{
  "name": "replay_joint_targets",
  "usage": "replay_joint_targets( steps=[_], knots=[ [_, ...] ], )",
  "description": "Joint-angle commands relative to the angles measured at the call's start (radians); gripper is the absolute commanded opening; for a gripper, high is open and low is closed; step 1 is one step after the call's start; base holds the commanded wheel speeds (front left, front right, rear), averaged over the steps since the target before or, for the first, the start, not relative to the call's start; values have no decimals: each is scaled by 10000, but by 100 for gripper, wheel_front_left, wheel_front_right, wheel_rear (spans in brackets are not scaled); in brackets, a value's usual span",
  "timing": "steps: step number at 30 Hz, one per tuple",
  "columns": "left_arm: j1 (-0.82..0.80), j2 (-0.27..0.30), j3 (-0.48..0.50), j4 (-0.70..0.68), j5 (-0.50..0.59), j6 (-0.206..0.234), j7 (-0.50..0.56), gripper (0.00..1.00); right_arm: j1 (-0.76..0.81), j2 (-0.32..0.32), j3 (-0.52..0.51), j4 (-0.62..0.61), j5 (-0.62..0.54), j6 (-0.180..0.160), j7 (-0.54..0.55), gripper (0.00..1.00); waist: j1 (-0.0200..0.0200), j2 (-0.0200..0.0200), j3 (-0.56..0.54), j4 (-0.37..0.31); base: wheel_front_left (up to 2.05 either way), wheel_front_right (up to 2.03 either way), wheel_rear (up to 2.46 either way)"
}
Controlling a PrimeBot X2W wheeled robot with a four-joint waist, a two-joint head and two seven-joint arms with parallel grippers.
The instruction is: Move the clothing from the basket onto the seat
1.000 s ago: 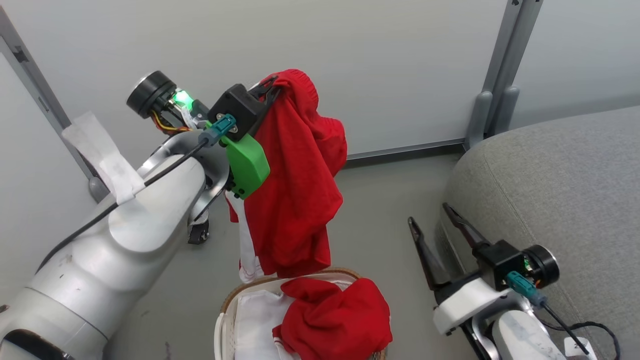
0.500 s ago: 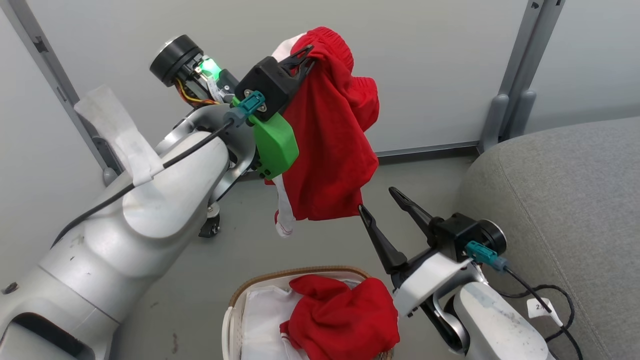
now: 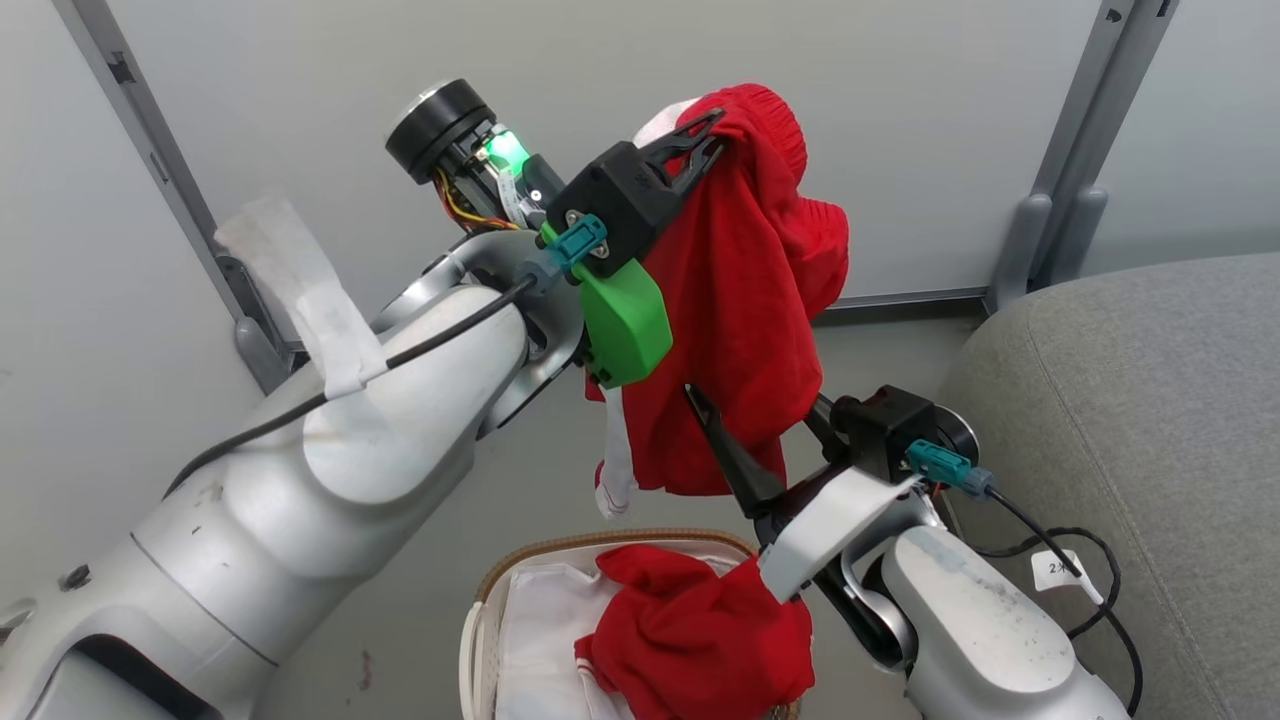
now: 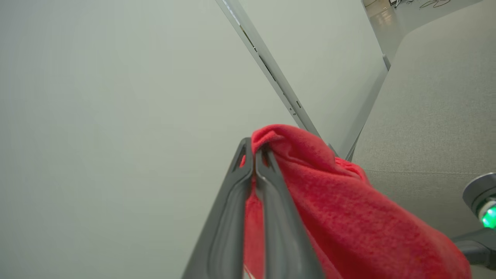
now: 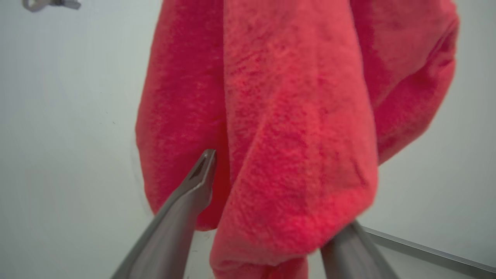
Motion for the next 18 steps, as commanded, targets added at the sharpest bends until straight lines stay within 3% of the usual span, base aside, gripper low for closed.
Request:
replay_joint_targets(
  steps=[1, 2, 4, 6, 7, 14, 17, 18],
  knots=[
    [205, 15, -8, -97, -119, 68, 24, 0, -165, -42, -12, 52, 17, -7, -48, 82, 0, 0, -16, 29, 0, 0, 0],
    [267, 35, -2, -180, -189, 90, 50, 0, -186, -42, -47, 88, -17, -7, -49, 47, 0, 0, -21, 42, 0, 0, 0],
    [395, 97, 16, -296, -227, 132, 53, 0, -257, -39, -62, 125, -114, -7, -48, 20, 0, 0, -28, 49, 0, 0, 0],
    [606, 137, 91, -346, -388, 197, -46, 0, -311, -43, -115, 83, -189, -7, -48, 4, 0, 0, -31, 33, 0, 0, 0],
    [733, 150, 135, -340, -509, 201, -82, 0, -311, -42, -153, 45, -230, -7, -49, 0, 0, 0, -32, 20, 0, 0, 0],
    [1730, 347, 435, 116, -1019, 550, -741, 0, -49, -42, -457, -253, -565, -7, -48, 0, 0, 0, 22, -139, 0, 0, 0],
    [2212, 266, 608, 464, -1292, 699, -1161, 45, 23, -42, -693, -367, -728, -7, -49, 0, 0, 0, 54, -202, 0, 0, 0],
    [2376, 255, 622, 603, -1310, 748, -1303, 86, 71, -42, -779, -398, -792, -7, -49, 0, 0, 0, 63, -219, 0, 0, 0]
  ],
)
